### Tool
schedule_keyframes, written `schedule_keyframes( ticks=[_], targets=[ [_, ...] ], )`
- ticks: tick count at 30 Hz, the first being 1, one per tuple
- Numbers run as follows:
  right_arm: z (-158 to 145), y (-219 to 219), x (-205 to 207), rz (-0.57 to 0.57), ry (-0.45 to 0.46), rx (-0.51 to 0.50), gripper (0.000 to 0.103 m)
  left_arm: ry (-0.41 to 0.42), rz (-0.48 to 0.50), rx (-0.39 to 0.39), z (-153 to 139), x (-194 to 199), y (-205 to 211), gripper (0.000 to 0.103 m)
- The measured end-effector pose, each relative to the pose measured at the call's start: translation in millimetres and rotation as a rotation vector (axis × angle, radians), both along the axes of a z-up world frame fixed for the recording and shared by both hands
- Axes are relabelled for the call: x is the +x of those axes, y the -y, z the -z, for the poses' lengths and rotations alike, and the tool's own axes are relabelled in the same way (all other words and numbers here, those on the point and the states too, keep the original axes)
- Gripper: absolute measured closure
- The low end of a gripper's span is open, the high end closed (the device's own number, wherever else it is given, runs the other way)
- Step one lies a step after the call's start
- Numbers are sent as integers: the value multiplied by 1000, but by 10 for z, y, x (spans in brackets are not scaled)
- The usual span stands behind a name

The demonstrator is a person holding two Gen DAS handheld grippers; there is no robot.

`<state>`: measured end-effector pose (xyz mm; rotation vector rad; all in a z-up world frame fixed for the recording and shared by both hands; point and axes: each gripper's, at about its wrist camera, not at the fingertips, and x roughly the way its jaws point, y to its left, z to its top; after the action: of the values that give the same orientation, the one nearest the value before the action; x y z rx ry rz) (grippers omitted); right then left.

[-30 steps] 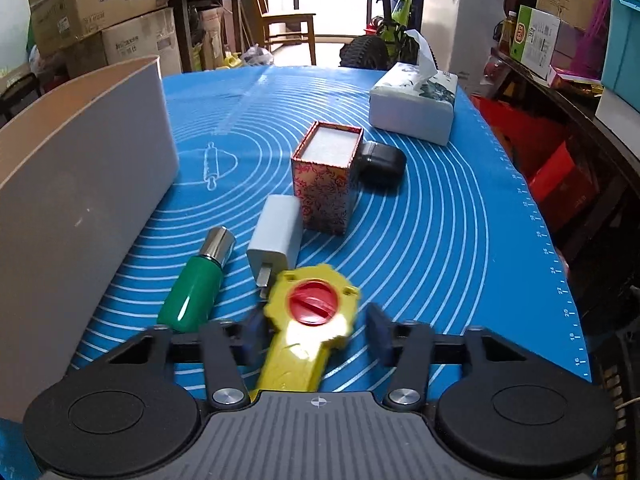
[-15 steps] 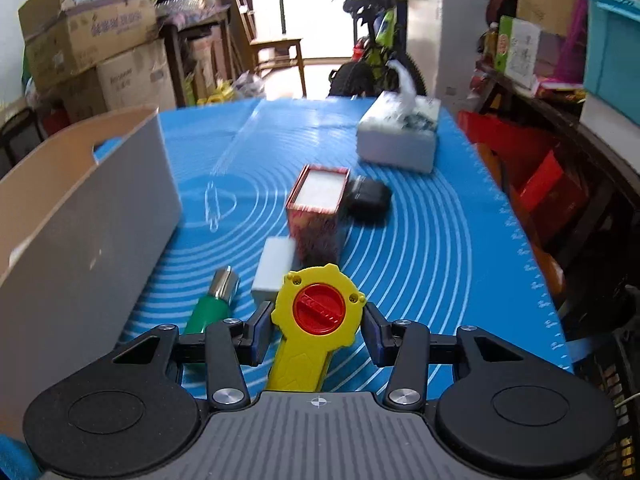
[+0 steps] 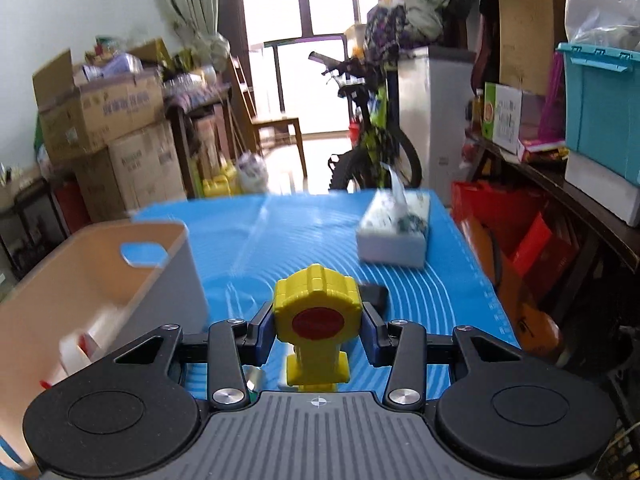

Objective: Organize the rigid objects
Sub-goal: 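Lift the yellow toy into the basket and open the right tool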

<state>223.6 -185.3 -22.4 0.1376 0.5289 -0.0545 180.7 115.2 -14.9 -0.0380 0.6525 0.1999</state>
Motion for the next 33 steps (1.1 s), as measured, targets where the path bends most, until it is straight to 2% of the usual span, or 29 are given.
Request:
schedule_keyframes(
  ticks=[9, 12, 21, 27, 33],
  targets=[
    [-401, -250, -68, -71, 166, 68, 53, 5, 5, 2, -3, -3, -8, 88],
    [-447, -409, -40, -117, 187, 97, 53, 6, 7, 5, -4, -4, -9, 88],
    [-449, -923, 10, -265, 198, 163, 53, 6, 9, 7, -5, -4, -9, 88],
    [-423, -1203, -10, -352, 189, 151, 53, 6, 7, 11, -3, 2, -3, 88],
    [-258, -1528, 4, -466, 103, 90, 53, 6, 6, 14, 0, -11, 7, 89]
  ],
)
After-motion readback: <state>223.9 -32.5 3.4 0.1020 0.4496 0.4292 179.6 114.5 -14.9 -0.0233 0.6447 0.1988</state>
